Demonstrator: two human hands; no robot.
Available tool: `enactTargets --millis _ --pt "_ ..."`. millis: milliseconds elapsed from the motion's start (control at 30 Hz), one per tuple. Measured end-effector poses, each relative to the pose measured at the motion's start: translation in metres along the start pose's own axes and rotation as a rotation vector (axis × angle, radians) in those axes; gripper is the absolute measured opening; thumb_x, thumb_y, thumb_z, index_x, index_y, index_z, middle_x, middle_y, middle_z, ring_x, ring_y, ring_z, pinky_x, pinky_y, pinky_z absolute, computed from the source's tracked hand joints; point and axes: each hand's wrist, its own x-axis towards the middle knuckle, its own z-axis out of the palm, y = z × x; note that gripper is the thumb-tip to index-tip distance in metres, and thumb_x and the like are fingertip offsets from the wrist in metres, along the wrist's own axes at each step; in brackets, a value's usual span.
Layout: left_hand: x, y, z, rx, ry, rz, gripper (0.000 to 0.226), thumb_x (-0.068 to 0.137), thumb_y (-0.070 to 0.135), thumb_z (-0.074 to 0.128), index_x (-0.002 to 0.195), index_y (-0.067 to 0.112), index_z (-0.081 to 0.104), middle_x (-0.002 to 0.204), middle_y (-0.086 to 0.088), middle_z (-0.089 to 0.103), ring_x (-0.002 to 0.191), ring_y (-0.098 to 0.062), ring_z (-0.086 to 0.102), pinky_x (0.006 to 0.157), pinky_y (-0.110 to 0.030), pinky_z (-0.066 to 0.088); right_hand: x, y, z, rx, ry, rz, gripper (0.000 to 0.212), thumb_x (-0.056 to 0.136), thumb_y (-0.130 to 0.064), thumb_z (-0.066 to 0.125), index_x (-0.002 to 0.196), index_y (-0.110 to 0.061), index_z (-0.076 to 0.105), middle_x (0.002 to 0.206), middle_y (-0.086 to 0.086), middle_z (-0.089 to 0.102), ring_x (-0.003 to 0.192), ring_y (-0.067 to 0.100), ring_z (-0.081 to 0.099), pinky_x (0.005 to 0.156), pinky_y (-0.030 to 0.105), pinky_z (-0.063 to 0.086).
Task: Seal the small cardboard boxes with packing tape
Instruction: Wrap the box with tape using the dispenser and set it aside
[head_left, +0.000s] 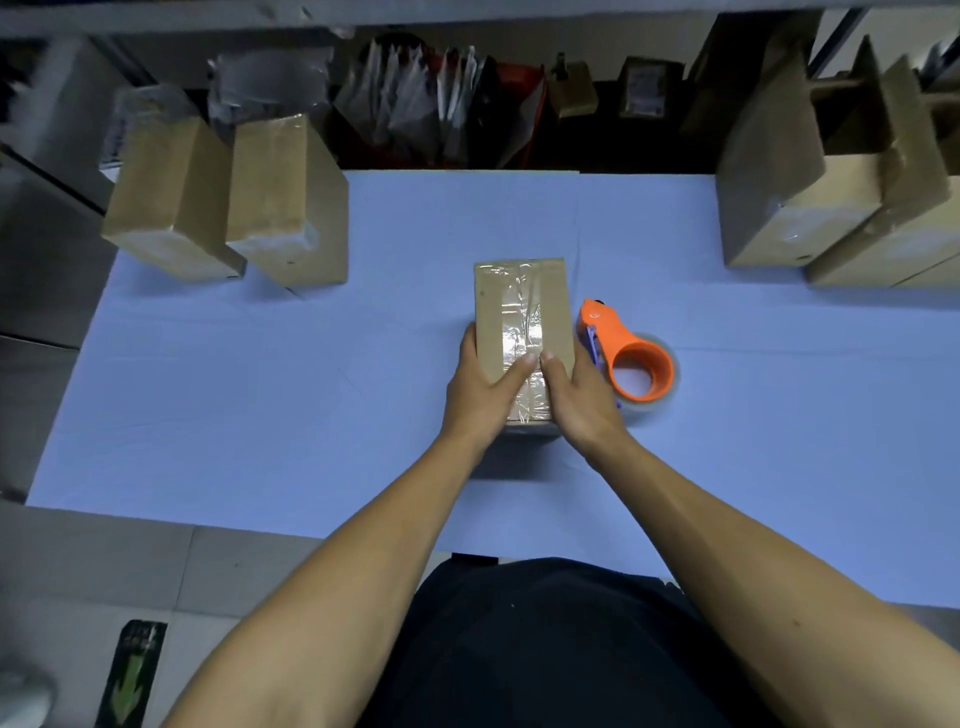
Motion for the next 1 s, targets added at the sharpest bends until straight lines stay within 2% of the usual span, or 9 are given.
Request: enactTargets --millis 133,200,267,367,467,567,700,867,1000 --pt "0.001 0.000 -0.003 0.150 0.007 0.036 0.080 0.086 0.049 0.071 0.152 0.035 0.029 0.145 0.012 0.052 0.130 -0.006 0.051 0.110 -0.037 0.042 0.004 0.001 0.004 -0.011 0.027 -0.001 0.041 0.104 -0.037 0.042 0.142 -0.025 0.049 0.121 -0.020 0.053 0.102 -0.014 0.043 0.100 0.016 0.036" --pt "0.002 0.003 -0.004 0.388 -0.027 0.117 0.082 0.094 0.051 0.058 0.158 0.033 0.009 0.167 0.004 0.012 0.152 -0.013 0.013 0.122 -0.042 0.021 0.001 -0.004 0.000 -0.055 0.020 -0.011 0.040 0.104 -0.035 0.042 0.142 -0.023 0.048 0.123 -0.018 0.052 0.107 -0.013 0.040 0.092 0.004 0.029" --pt "0.005 0.008 -0.006 0.746 -0.087 0.279 0.064 0.103 0.048 0.039 0.158 0.035 0.010 0.166 0.008 -0.011 0.153 -0.016 -0.012 0.120 -0.055 0.008 0.001 -0.009 -0.005 -0.144 -0.023 0.023 0.040 0.104 -0.038 0.040 0.142 -0.027 0.047 0.133 -0.011 0.055 0.126 0.005 0.040 0.090 0.013 0.028" --pt "0.005 0.010 -0.006 0.976 -0.137 0.373 0.052 0.107 0.041 0.027 0.158 0.034 0.017 0.166 0.012 -0.009 0.152 -0.020 -0.019 0.119 -0.062 0.006 0.010 -0.009 -0.016 -0.213 -0.062 0.094 0.033 0.103 -0.043 0.038 0.117 -0.027 0.063 0.119 0.000 0.066 0.112 0.024 0.057 0.083 0.028 0.036" --pt "0.006 0.009 -0.006 0.939 -0.134 0.363 0.051 0.107 0.038 0.029 0.157 0.032 0.022 0.166 0.013 -0.005 0.152 -0.021 -0.017 0.119 -0.060 0.008 0.022 0.005 -0.039 -0.390 0.198 0.023 0.042 0.104 -0.033 0.041 0.079 -0.008 0.063 0.082 0.014 0.065 0.084 0.034 0.057 0.068 0.036 0.034" --pt "0.006 0.009 -0.004 0.912 -0.116 0.360 0.050 0.107 0.036 0.032 0.156 0.030 0.025 0.167 0.011 -0.002 0.153 -0.021 -0.015 0.119 -0.060 0.010 0.033 0.024 -0.055 -0.623 0.266 0.003 0.031 0.096 -0.027 0.054 0.107 0.002 0.061 0.099 0.023 0.065 0.095 0.041 0.057 0.080 0.042 0.041" --pt "0.003 0.006 -0.001 0.908 -0.093 0.368 0.050 0.105 0.038 0.032 0.155 0.031 0.030 0.167 0.010 0.006 0.153 -0.023 -0.009 0.120 -0.055 0.014 0.038 0.029 -0.051 -0.561 0.077 0.065 0.064 0.091 -0.018 0.064 0.145 -0.002 0.032 0.098 0.020 0.062 0.087 0.040 0.059 0.066 0.036 0.038" --pt "0.029 0.013 -0.029 1.008 -0.123 0.567 0.054 0.093 0.057 0.040 0.141 0.035 0.052 0.154 0.001 0.040 0.141 -0.034 0.028 0.112 -0.050 0.030 0.040 0.016 -0.053 -0.626 0.121 -0.029 0.054 0.086 0.000 0.049 0.139 -0.006 0.041 0.083 0.014 0.053 0.073 0.034 0.051 0.061 0.034 0.035" --pt "0.035 0.006 -0.032 0.922 -0.211 0.591 0.052 0.097 0.051 0.043 0.145 0.031 0.048 0.161 0.004 0.027 0.153 -0.023 0.008 0.121 -0.051 0.006 0.044 -0.011 -0.073 -0.541 0.234 -0.070 0.052 0.088 -0.001 0.038 0.138 -0.012 0.047 0.094 0.010 0.057 0.082 0.033 0.049 0.068 0.032 0.033"
